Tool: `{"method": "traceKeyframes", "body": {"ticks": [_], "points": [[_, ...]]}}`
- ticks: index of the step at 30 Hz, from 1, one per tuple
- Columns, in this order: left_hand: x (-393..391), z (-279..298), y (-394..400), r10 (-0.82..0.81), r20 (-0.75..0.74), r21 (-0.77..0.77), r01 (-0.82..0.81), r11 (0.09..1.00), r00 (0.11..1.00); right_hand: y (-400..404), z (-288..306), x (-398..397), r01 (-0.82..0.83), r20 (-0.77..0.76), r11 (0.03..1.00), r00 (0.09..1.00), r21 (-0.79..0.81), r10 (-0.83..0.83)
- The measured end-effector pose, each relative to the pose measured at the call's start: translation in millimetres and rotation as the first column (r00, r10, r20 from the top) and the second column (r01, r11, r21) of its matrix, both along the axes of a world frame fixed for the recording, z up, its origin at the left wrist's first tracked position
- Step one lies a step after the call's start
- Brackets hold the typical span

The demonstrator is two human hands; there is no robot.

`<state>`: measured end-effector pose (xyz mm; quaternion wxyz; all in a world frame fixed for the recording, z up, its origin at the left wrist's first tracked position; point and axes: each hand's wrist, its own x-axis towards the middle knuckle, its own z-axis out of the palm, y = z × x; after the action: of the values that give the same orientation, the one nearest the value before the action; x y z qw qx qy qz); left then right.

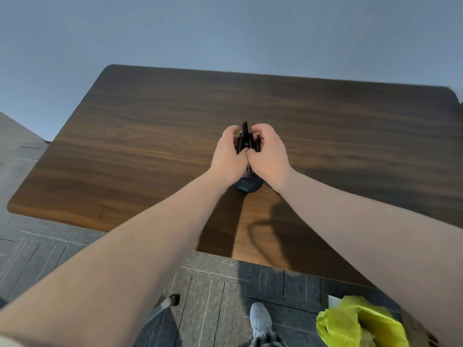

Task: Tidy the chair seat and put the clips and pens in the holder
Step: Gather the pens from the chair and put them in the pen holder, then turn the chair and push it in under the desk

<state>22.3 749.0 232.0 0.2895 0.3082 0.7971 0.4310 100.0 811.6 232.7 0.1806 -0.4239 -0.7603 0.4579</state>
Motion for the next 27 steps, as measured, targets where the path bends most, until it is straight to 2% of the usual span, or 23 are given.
{"method": "traceKeyframes", "body": {"ticks": [3, 6, 10, 14, 19, 24, 27], "points": [[-1, 2, -4, -0.094, -0.139, -0.077, 0.084, 0.993, 0.986, 0, 1, 6, -0.094, 0.103, 0.978, 0.992, 0.185, 0.076], [-4, 5, -16, -0.191, -0.298, -0.190, 0.138, 0.972, 0.935, -2, 7, 17, -0.228, 0.226, 0.930, 0.960, 0.289, 0.165], [-9, 16, -44, -0.291, -0.350, -0.369, 0.155, 0.917, 0.891, -14, 17, 29, -0.429, 0.437, 0.794, 0.869, 0.431, 0.232], [-9, 28, -89, -0.353, -0.309, -0.507, 0.161, 0.847, 0.883, -41, 22, 41, -0.549, 0.591, 0.711, 0.773, 0.439, 0.231], [-14, 33, -173, -0.433, -0.286, -0.638, 0.167, 0.752, 0.855, -98, 27, 54, -0.644, 0.677, 0.651, 0.688, 0.402, 0.262], [-5, 34, -276, -0.368, -0.231, -0.705, 0.105, 0.701, 0.901, -183, 35, 46, -0.679, 0.655, 0.667, 0.659, 0.306, 0.371], [3, 34, -343, -0.330, -0.258, -0.724, 0.045, 0.689, 0.908, -240, 32, 33, -0.738, 0.656, 0.615, 0.614, 0.280, 0.438]]}}
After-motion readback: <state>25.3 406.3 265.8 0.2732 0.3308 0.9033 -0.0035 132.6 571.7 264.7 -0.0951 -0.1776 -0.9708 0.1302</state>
